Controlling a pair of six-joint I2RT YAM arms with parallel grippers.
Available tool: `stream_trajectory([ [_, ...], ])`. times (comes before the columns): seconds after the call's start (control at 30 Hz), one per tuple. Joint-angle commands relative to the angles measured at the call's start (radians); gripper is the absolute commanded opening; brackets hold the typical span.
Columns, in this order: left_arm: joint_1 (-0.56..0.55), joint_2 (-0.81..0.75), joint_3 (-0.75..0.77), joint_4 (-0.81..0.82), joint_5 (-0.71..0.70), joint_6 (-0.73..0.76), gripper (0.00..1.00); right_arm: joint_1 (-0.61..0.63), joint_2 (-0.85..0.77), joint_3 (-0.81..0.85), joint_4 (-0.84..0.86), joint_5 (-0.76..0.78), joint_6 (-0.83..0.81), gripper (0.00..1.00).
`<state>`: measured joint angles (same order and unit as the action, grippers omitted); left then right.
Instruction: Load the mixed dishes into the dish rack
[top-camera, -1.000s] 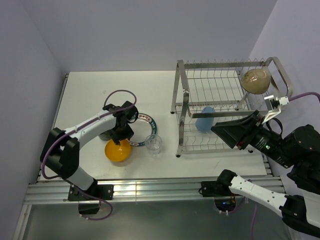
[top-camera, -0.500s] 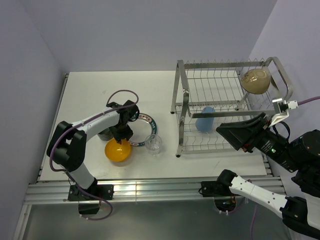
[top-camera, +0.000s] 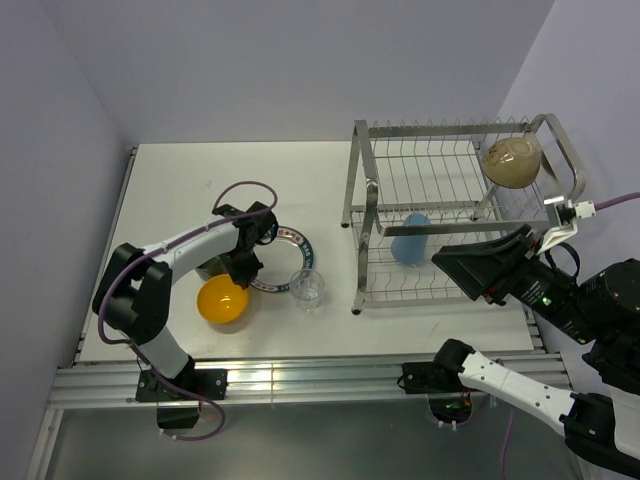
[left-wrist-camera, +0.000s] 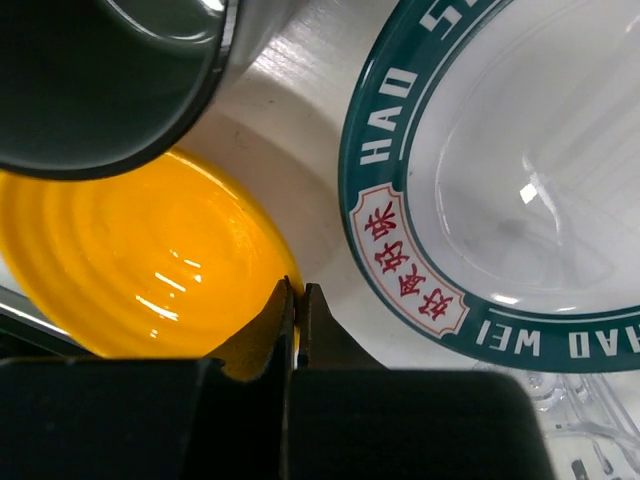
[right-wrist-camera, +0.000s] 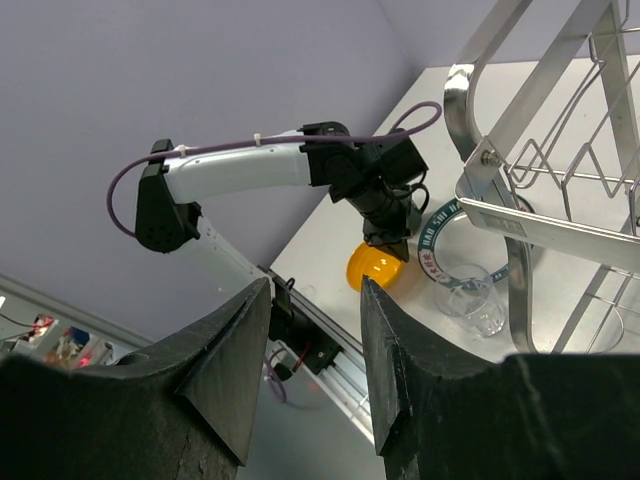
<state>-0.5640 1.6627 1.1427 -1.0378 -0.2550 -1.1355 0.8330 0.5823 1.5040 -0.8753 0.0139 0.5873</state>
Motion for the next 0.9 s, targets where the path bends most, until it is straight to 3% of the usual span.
stream_trajectory([
  [0.0,0.004,-0.069,0.049,-0.033,-0.024,0.000,0.00,-0.003,0.027,0.005,0.045,-0.008,-0.017,0.48],
  [0.23,0.004,-0.245,0.288,-0.128,0.055,-0.007,0.00,-0.003,0.070,0.028,0.033,-0.045,-0.021,0.47],
  [0.47,0.029,-0.391,0.428,0.050,0.204,0.013,0.00,-0.003,0.099,0.021,0.061,-0.087,-0.027,0.47],
  [0.57,0.039,-0.452,0.382,0.189,0.262,0.019,0.00,-0.003,0.108,0.027,0.064,-0.091,-0.032,0.47],
  [0.73,0.079,-0.609,0.135,0.542,0.452,-0.022,0.00,-0.003,0.105,0.032,0.056,-0.088,-0.030,0.46],
  [0.87,0.098,-0.681,-0.099,0.945,0.577,-0.121,0.00,-0.003,0.093,0.035,0.050,-0.077,-0.026,0.45],
])
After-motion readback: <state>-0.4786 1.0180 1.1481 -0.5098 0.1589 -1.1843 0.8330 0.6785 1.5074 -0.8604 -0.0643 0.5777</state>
